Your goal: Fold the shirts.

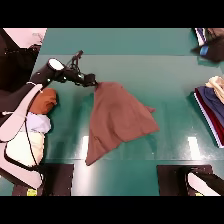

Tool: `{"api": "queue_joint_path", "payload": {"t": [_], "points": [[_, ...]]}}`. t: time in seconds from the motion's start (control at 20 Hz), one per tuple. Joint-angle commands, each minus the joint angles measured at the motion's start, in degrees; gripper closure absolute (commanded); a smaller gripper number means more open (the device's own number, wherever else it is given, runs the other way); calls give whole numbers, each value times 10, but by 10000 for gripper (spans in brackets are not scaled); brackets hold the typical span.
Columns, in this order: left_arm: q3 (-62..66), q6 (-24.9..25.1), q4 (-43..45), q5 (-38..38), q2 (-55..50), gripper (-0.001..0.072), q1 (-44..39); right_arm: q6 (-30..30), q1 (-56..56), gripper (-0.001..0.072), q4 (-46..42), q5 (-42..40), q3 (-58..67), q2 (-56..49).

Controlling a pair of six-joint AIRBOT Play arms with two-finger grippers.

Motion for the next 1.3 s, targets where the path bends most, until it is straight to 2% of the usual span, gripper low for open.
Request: {"api": "queue_joint_path", "payload": {"t": [0.0, 0.05, 0.1, 0.15, 0.2, 0.3, 0.4, 0.45, 0.65, 0.85, 0.9, 0.95, 1.0, 1.05, 1.25], "points": [[20, 0, 63, -17, 63, 677, 17, 48, 0, 693, -93, -7, -165, 39], [20, 0, 81, -20, 84, 677, 20, 56, 0, 670, -103, -17, -226, 49], [20, 0, 101, -25, 102, 677, 20, 56, 0, 422, -98, -33, -286, 53], [20, 0, 111, -32, 116, 677, 20, 57, 0, 205, -86, -52, -339, 52], [20, 0, 112, -42, 124, 677, 20, 56, 0, 198, -56, -78, -392, 44], [20, 0, 112, -59, 132, 677, 20, 51, 0, 207, 20, -146, -474, 13], [20, 0, 112, -75, 132, 677, 20, 18, 1, 262, 90, -204, -519, -32], [20, 0, 112, -80, 132, 677, 20, 3, 6, 262, 114, -225, -528, -55], [20, -1, 112, -83, 132, 677, 20, -1, 58, 263, 158, -304, -527, -137], [20, -1, 112, -85, 132, 677, 20, 0, 102, 263, 157, -333, -477, -192], [20, -1, 112, -87, 132, 677, 20, 0, 109, 287, 157, -339, -463, -202], [20, -1, 112, -91, 132, 677, 20, 0, 115, 381, 156, -343, -451, -211], [20, -1, 112, -97, 132, 677, 20, -1, 119, 568, 155, -347, -438, -219], [20, -1, 112, -100, 134, 678, 20, -12, 123, 694, 155, -349, -429, -223], [21, -5, 140, -72, 201, 678, 20, -26, 105, 696, 135, -340, -364, -169]]}}
